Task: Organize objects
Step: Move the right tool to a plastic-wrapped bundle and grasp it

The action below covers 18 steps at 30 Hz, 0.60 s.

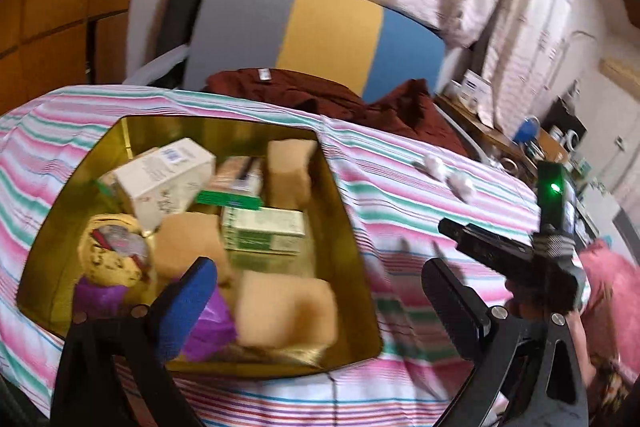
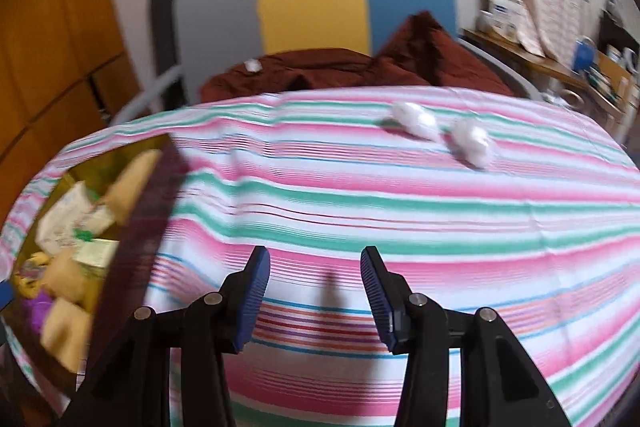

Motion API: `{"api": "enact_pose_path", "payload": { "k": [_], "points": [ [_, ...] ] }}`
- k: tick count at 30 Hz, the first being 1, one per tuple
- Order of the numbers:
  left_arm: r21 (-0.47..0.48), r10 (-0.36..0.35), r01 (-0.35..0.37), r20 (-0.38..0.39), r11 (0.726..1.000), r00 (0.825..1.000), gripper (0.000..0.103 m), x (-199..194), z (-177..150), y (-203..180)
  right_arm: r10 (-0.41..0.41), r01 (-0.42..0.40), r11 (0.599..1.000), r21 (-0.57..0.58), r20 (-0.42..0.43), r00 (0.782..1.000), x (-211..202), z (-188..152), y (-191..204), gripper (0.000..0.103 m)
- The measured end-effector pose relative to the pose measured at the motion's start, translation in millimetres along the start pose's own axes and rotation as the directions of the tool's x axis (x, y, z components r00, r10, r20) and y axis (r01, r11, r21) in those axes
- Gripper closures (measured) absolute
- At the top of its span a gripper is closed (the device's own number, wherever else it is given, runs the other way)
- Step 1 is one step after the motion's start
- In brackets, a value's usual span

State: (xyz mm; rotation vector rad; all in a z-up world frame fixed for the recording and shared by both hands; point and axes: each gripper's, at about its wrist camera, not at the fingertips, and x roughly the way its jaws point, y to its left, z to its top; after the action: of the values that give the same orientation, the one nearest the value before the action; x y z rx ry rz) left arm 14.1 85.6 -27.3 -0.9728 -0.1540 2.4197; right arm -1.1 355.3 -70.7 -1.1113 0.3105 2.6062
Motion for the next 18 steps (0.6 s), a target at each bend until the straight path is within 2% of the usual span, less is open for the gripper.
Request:
{"api": "enact_pose_path", "payload": {
  "k": [6, 18],
  "points": [
    [0.035, -0.025, 0.026, -0.039, 0.999, 0.999, 0.0, 6, -9, -20, -0.048, 0.049, 0.997, 0.06, -0.017, 0.999, 2, -1, -35, 0.056],
    [0.099, -0.039, 0.05, -0.114, 0.994, 0.993, 0.0, 26, -15, -57, -0.095, 0.095, 0.993, 0.071, -0.015, 0.995, 14, 5, -77, 0.056]
  ]
}}
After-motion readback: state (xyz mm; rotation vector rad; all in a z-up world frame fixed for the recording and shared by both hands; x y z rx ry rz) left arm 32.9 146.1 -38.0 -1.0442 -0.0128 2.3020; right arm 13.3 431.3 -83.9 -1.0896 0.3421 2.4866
